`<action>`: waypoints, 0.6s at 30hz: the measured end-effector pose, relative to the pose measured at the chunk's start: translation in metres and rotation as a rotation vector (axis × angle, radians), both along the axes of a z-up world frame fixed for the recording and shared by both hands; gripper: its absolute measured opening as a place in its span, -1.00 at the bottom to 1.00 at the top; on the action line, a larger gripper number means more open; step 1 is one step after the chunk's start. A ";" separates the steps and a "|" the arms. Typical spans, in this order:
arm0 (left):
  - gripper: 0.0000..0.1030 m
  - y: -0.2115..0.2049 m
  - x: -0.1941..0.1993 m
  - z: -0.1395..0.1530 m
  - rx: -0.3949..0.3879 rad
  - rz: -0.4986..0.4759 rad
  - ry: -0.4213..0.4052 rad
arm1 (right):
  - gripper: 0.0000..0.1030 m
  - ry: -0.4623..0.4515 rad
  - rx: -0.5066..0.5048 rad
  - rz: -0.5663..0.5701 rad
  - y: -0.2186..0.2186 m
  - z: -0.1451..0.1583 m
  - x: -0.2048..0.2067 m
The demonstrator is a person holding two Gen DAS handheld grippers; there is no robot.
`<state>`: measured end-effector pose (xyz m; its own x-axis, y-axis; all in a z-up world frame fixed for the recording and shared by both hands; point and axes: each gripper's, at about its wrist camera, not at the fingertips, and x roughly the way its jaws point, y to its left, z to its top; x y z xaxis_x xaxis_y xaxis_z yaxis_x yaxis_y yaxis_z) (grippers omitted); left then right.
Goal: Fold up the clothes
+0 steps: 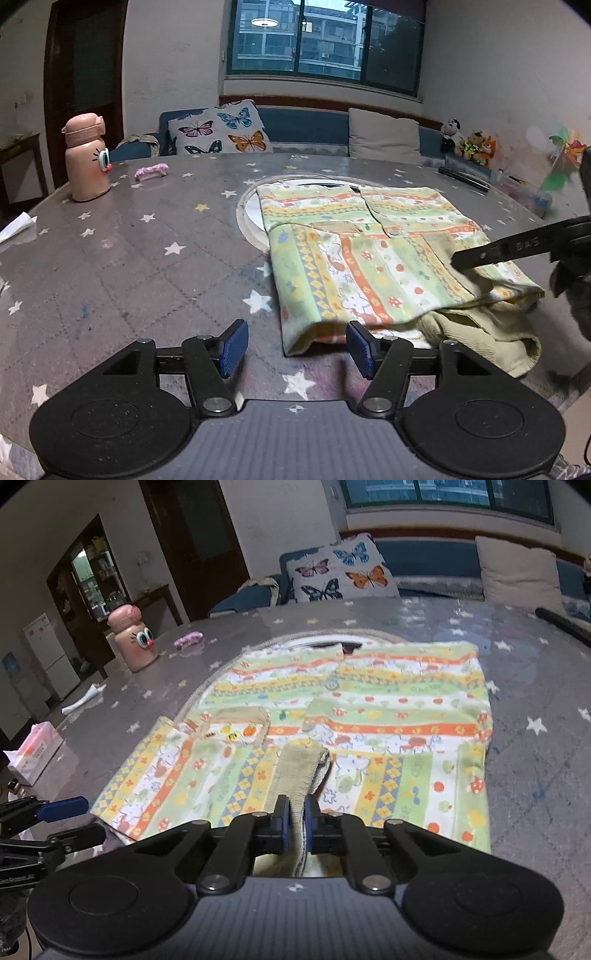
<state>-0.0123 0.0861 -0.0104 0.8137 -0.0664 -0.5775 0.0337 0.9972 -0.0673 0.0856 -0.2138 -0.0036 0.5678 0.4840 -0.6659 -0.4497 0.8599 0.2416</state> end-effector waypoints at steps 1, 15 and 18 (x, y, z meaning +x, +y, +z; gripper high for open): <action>0.20 0.000 0.001 0.000 0.002 0.003 -0.001 | -0.87 -0.008 0.008 0.000 -0.001 0.005 -0.001; 0.19 -0.004 0.007 -0.009 0.055 0.021 0.004 | -0.87 -0.245 0.085 0.063 0.008 0.104 -0.008; 0.19 -0.003 0.007 -0.009 0.058 0.028 0.005 | -0.87 -0.281 0.091 0.060 0.005 0.114 -0.013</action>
<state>-0.0049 0.0834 -0.0197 0.8121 -0.0104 -0.5835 0.0056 0.9999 -0.0099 0.0730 -0.2090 0.1106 0.6927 0.5724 -0.4388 -0.5589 0.8106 0.1750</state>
